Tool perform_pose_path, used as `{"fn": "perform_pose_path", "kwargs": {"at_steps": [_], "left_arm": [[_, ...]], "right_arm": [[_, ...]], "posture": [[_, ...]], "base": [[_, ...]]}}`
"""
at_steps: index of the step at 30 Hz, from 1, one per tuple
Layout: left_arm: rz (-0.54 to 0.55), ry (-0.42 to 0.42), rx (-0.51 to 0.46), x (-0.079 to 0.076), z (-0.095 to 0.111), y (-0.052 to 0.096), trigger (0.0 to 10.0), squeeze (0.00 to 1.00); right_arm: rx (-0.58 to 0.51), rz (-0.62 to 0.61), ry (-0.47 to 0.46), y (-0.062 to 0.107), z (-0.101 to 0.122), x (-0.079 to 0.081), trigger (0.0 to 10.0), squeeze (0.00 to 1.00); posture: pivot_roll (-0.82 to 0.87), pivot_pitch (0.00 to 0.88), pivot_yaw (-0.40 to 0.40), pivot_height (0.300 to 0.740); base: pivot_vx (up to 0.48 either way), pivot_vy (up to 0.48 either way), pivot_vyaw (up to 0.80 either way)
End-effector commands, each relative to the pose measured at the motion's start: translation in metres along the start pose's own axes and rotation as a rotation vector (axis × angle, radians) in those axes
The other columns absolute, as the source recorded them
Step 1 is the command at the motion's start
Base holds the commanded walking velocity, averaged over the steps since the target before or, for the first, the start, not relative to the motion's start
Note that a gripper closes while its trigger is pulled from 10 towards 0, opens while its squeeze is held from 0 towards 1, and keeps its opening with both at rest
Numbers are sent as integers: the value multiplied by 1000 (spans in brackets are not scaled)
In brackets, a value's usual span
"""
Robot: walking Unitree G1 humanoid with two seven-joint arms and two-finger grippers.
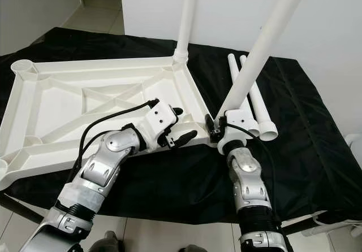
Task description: Building children table
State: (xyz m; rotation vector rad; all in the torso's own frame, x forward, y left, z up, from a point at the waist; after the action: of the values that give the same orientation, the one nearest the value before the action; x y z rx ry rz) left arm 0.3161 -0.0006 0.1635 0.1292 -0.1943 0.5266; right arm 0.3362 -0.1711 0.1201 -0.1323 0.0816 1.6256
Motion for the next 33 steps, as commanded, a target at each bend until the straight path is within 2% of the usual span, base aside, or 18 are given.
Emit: {"fn": "perform_pose_path", "kwargs": {"at_steps": [1,2,8,12,19,20,21,28,33], "left_arm": [[132,-7,-18,11,2,-3,10000,0],[137,-3,-21,13,3,-3,10000,0],[147,1,-23,17,2,-2,10000,0],[151,5,-21,19,1,-2,10000,0],[145,14,-21,19,1,-1,10000,0],[146,15,-21,19,1,-1,10000,0],[150,16,-20,20,0,-1,10000,0],[153,20,-31,20,2,-2,10000,0],[146,20,-43,20,3,-2,10000,0]], "right_arm": [[96,-117,-28,9,-20,-14,10000,0],[96,-190,-61,11,-17,-9,10000,0],[96,-292,-127,12,-11,9,10000,0],[89,-287,-138,11,-6,18,10000,0],[88,-288,-152,13,-6,17,10000,0],[93,-295,-154,13,-6,17,10000,839],[90,-285,-166,13,-5,18,10000,1000],[45,-247,-162,12,4,17,10000,1000],[17,-198,-124,12,7,9,10000,1000]], "posture": [[21,0,-84,740],[20,0,-86,740],[12,0,-72,740],[16,0,-57,740],[26,0,-50,740],[28,0,-50,740],[30,0,-49,740],[30,0,-51,740],[38,0,-65,740]], "base": [[0,0,0],[0,0,0],[0,0,0],[0,0,0],[0,0,0],[0,0,0],[0,0,0],[0,0,0],[0,0,0]]}}
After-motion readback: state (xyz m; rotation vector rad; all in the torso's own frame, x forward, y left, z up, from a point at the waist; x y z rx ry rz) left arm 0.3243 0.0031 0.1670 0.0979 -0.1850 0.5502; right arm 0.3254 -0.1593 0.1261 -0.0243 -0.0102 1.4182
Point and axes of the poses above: a point about 5 cm out from each wrist's last joint towards the gripper, its own y axis pointing back from the gripper into the wrist, its own z axis along the axis of the wrist's last joint, x = y × z, the point moved 3 cm from there along -y, pointing out of the wrist towards the gripper, and after that the axes turned 7 degrees about y, right-handed, at the moved point
